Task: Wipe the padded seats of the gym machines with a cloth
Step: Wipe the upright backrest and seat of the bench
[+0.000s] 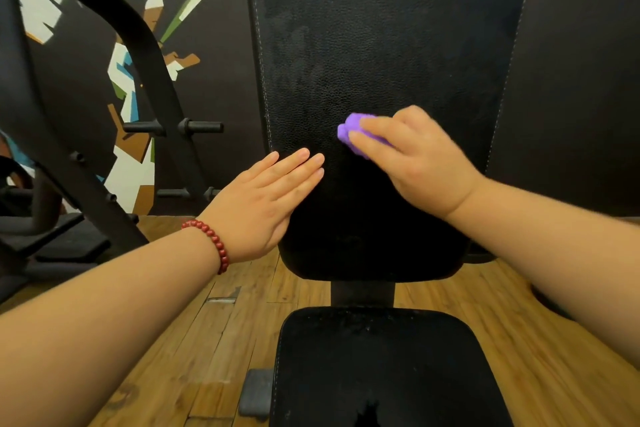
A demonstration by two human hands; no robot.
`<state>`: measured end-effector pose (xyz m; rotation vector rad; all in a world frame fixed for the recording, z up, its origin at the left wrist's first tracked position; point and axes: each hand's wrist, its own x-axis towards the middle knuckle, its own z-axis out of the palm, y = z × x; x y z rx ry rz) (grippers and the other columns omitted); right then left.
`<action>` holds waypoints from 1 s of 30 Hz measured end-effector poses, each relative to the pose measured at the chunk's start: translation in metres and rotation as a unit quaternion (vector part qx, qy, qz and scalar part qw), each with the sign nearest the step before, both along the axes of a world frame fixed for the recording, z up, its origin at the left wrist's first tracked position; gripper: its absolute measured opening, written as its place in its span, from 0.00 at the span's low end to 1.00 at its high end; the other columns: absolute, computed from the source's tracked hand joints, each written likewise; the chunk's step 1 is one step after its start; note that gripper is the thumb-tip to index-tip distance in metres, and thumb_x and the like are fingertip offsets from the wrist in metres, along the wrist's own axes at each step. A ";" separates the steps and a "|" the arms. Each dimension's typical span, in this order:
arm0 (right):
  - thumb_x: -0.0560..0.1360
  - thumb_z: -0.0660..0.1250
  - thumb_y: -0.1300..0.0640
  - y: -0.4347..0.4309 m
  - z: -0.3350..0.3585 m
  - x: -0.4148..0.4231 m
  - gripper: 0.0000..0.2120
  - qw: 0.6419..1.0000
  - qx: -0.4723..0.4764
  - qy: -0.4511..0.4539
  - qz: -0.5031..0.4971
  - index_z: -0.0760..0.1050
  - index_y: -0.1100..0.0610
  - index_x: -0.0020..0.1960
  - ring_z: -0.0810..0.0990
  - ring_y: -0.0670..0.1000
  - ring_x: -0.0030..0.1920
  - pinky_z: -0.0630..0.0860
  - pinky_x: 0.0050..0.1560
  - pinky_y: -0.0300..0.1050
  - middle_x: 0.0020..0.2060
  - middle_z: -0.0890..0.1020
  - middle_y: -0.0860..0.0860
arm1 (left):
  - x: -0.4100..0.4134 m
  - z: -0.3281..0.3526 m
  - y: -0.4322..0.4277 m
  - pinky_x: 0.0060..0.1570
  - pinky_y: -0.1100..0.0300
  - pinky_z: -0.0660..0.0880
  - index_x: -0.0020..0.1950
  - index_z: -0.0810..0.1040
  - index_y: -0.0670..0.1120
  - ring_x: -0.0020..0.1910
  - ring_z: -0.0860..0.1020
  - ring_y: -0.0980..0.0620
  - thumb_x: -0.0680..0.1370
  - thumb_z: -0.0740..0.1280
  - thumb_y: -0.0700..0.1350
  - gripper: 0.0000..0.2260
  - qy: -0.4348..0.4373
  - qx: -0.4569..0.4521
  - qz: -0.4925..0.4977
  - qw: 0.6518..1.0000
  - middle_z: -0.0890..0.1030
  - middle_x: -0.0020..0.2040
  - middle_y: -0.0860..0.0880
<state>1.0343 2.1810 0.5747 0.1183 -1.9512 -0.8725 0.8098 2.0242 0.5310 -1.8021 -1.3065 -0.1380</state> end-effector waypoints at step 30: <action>0.61 0.79 0.66 -0.073 -0.083 0.062 0.31 0.904 -0.306 -0.279 -0.108 0.78 0.58 0.63 0.79 0.56 0.47 0.80 0.43 0.50 0.56 0.81 0.55 | 0.082 -0.027 -0.042 0.72 0.50 0.58 0.76 0.59 0.41 0.75 0.59 0.45 0.79 0.52 0.52 0.27 -0.231 -0.185 0.125 0.947 0.61 0.76 0.44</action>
